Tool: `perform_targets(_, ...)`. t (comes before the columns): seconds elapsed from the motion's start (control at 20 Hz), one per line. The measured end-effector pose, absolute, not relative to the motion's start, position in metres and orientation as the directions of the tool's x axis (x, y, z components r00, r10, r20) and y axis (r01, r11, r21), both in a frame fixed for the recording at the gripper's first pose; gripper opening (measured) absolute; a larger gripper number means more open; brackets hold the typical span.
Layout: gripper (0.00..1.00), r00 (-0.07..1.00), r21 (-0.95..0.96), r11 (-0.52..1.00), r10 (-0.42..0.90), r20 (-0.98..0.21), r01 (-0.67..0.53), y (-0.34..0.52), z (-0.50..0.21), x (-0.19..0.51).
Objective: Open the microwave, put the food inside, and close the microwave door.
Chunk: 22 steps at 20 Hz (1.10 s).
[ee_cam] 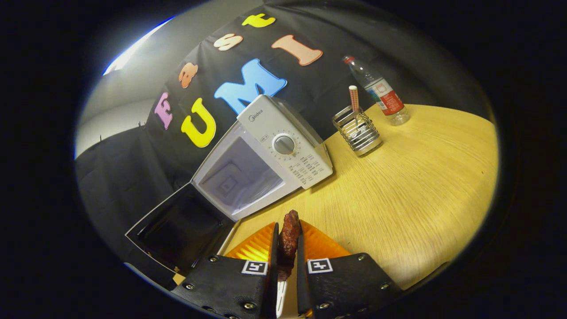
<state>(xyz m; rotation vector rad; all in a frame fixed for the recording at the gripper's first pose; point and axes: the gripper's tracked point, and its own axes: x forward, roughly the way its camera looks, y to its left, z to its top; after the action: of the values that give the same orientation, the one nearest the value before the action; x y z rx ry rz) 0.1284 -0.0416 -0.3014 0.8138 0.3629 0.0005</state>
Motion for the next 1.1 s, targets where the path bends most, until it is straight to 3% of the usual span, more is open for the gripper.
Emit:
perform_targets(0.05, 0.11, 0.939, 0.705, 0.696, 0.136, -0.317, 0.137, -0.043, -0.3, 0.127)
perform_targets(0.1, 0.11, 0.943, 0.687, 0.715, 0.126, -0.308, 0.129, -0.044, -0.295, 0.126)
perform_targets(0.6, 0.11, 0.956, 0.715, 0.692, 0.131, -0.262, 0.101, -0.028, -0.24, 0.15)
perform_targets(1.1, 0.11, 0.96, 0.722, 0.685, 0.127, -0.249, 0.097, 0.028, -0.231, 0.248)
